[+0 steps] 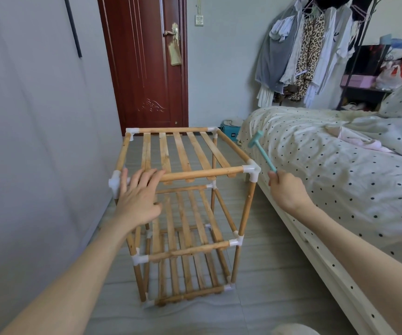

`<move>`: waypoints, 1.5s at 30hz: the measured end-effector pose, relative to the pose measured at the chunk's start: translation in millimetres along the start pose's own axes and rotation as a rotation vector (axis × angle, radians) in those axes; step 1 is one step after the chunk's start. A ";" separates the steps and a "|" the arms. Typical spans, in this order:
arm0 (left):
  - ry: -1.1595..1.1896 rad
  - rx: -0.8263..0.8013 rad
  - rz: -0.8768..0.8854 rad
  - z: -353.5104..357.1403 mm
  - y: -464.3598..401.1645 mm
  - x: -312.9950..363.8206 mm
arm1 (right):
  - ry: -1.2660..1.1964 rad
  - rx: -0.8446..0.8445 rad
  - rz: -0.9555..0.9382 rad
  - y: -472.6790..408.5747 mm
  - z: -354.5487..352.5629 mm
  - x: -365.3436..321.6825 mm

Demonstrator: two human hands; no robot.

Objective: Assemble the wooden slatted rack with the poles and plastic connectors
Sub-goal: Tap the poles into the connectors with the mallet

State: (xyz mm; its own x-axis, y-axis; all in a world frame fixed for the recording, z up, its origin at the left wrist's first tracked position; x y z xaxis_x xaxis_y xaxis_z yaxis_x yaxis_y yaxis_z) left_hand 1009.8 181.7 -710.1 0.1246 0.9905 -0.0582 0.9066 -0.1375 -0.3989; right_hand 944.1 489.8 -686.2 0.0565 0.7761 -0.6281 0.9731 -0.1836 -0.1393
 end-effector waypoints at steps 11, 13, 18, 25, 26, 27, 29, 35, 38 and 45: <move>-0.084 -0.043 -0.058 6.1 17.2 8.0 | 0.198 -0.080 -0.357 -5.2 41.7 -68.5; -0.078 -0.078 -0.075 7.5 14.3 4.2 | 0.266 -0.045 -0.359 -7.4 43.7 -70.4; 0.030 -0.208 -0.230 10.1 4.3 -35.3 | 0.242 -0.172 -0.346 12.2 38.0 -97.7; 0.342 -0.027 -0.206 -1.2 -12.2 -35.5 | -0.240 -0.300 -0.346 25.7 27.0 -96.5; 0.431 0.025 -0.154 -4.7 -11.2 -17.9 | -0.221 -0.260 -0.334 20.8 25.1 -90.4; 0.522 0.052 -0.092 -8.2 -9.6 2.8 | -0.202 -0.228 -0.319 15.6 24.5 -83.9; 0.666 0.031 0.029 -14.2 -6.8 43.6 | -0.181 -0.196 -0.282 9.3 25.9 -73.6; 0.415 0.061 0.199 -26.9 -11.0 66.2 | -0.133 -0.182 -0.319 11.8 30.8 -73.2; 0.286 0.149 0.169 -31.0 -5.1 44.6 | -0.295 -0.266 -0.295 14.5 28.5 -74.6; -0.125 -0.056 -0.053 -10.6 -9.0 26.6 | -0.065 -0.131 -0.289 23.3 4.1 -43.8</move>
State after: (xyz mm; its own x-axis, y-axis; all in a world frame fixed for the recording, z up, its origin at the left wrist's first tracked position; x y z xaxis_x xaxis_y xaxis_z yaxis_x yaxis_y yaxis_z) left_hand 1009.3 209.3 -698.3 0.0277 0.9878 -0.1533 0.9323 -0.0808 -0.3526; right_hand 963.4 449.1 -665.1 -0.2366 0.7437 -0.6252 0.9675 0.1215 -0.2216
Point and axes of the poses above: each hand's wrist, its own y-axis away from the middle knuckle, its own z-axis out of the palm, x = y × z, the point moved 6 cm from there along -y, towards the middle knuckle, and after that the axes turned 11 degrees about z, right-handed, at the moved point
